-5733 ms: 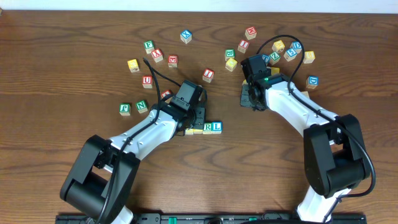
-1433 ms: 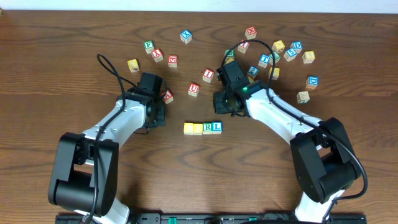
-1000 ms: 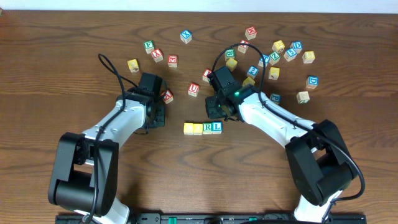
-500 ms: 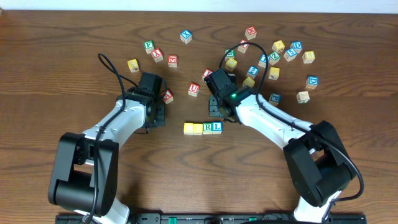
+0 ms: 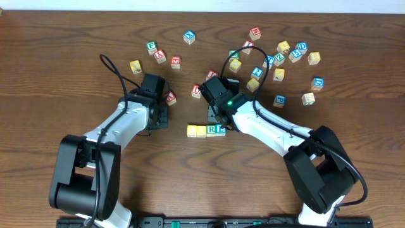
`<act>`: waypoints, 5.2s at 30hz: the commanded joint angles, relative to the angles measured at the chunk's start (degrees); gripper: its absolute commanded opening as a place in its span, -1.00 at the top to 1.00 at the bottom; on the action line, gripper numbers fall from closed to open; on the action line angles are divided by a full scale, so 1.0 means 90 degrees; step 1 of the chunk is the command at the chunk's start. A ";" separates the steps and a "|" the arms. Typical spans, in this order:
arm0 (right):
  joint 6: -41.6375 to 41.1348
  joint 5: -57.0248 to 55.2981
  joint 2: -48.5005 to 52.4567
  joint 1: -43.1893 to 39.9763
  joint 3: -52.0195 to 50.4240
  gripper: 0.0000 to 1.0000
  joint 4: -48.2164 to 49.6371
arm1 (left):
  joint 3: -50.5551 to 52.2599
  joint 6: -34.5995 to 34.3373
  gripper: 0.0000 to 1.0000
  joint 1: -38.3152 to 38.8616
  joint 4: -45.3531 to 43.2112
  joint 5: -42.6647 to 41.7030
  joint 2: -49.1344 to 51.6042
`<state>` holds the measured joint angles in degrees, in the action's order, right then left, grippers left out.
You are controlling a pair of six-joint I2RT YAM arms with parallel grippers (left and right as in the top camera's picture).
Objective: Spell out CORL
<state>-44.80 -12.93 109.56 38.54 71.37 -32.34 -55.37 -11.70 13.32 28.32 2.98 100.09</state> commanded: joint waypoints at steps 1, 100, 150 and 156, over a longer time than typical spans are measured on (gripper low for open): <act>-0.0216 0.0075 0.0032 0.0058 -0.0027 0.30 -0.0017 | -0.0078 0.0107 0.85 -0.0019 0.0012 0.0075 0.0022; 0.0340 0.0376 0.0032 0.0478 -0.0027 0.36 -0.0381 | -0.0078 0.0401 0.85 -0.0782 -0.0032 -0.0408 0.0022; 0.0916 0.0238 0.0032 0.0478 -0.0027 0.38 -0.0381 | -0.0078 0.0401 0.85 -0.0782 -0.0032 -0.0408 0.0022; 0.0913 0.0294 0.0032 0.0481 -0.0027 0.38 -0.0381 | -0.0078 0.0401 0.86 -0.0782 -0.0032 -0.0408 0.0022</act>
<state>-36.99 -10.07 109.56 42.41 71.37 -35.57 -55.37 -8.93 6.52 27.88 -0.12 100.09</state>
